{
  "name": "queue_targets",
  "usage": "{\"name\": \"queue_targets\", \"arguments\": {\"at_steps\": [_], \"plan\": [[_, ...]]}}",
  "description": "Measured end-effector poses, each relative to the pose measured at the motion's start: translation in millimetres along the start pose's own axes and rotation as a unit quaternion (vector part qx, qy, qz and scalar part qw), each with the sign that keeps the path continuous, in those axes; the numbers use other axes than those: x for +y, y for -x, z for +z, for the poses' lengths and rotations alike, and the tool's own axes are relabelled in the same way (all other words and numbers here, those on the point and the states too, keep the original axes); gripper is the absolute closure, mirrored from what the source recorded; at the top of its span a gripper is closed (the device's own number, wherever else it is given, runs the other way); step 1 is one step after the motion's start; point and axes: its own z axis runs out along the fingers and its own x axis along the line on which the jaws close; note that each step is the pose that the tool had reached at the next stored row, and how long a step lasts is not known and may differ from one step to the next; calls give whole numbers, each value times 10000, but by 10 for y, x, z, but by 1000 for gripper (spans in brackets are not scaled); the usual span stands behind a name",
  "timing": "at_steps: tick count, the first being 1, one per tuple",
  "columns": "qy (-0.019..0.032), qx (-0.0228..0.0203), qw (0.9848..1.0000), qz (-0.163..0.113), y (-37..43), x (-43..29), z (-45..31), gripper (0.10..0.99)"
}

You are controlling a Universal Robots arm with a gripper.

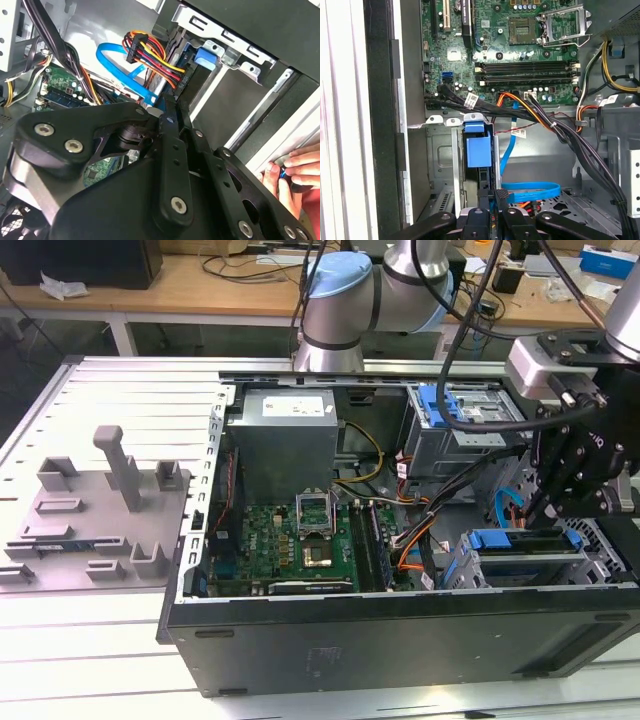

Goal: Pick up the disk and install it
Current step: 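Insert the second disk wire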

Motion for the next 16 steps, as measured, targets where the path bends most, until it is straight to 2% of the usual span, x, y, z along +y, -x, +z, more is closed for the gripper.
{"name": "queue_targets", "arguments": {"at_steps": [16], "plan": [[4,1,10000,0,1,-23,95,925]]}}
